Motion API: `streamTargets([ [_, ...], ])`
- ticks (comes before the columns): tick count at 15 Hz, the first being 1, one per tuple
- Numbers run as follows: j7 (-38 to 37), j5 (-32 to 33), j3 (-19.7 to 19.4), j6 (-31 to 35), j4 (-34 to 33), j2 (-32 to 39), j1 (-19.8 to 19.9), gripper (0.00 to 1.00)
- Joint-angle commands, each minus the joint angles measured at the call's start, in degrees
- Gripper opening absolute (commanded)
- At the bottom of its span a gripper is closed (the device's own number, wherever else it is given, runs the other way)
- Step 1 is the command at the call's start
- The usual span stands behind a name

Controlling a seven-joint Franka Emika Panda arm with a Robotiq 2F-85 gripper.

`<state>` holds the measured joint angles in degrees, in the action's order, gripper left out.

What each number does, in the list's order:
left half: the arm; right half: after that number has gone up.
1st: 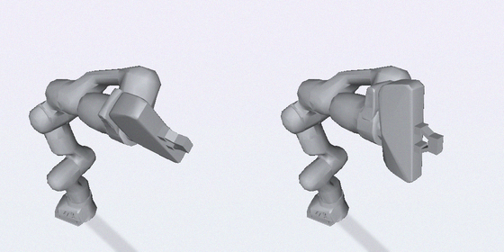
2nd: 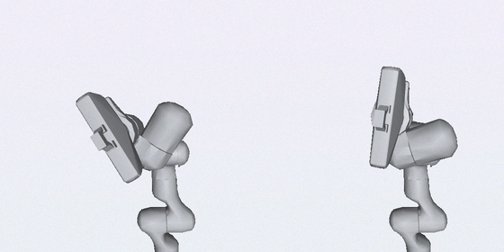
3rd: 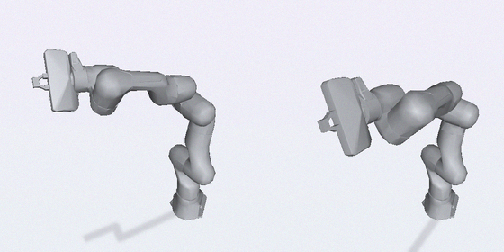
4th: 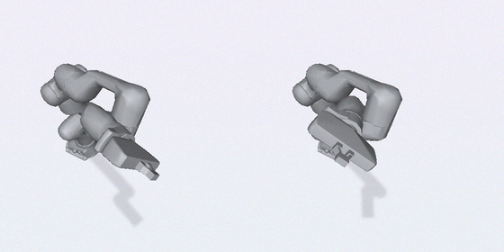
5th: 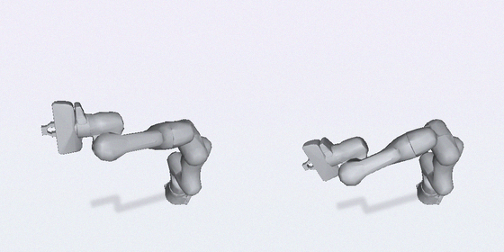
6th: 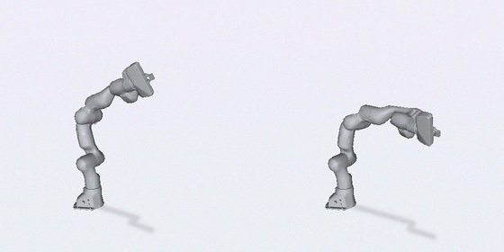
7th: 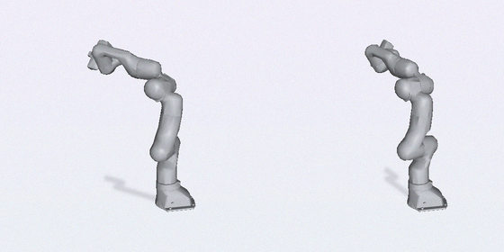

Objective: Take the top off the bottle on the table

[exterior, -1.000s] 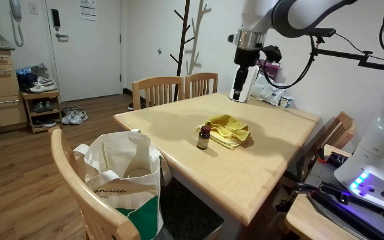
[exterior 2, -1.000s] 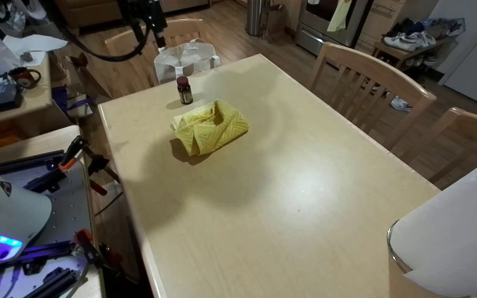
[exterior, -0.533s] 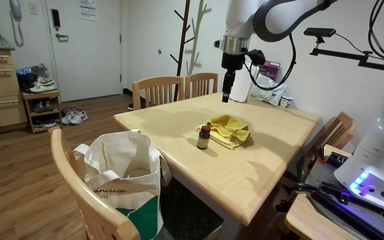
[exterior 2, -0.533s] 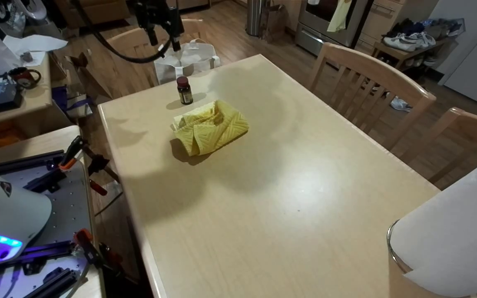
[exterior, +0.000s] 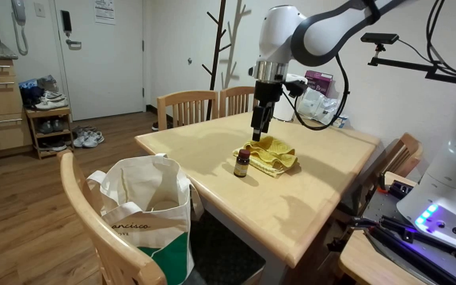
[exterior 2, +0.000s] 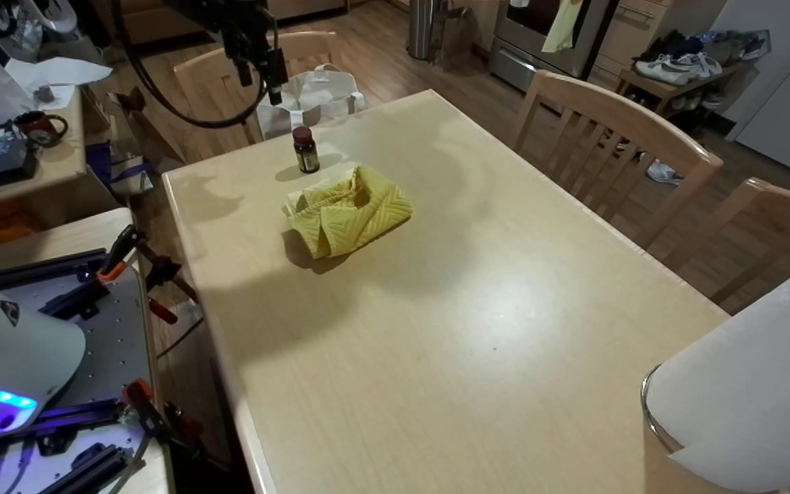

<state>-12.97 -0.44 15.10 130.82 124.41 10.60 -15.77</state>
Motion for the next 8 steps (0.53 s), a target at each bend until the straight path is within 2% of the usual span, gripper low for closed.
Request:
streamTargets([
  [1, -8.5, 3.9, -1.2, 2.5, 1.6, 1.3, -2.5, 1.00],
  [8, -20.7, 18.7, -4.3, 7.8, 0.6, 4.8, -7.8, 1.00],
])
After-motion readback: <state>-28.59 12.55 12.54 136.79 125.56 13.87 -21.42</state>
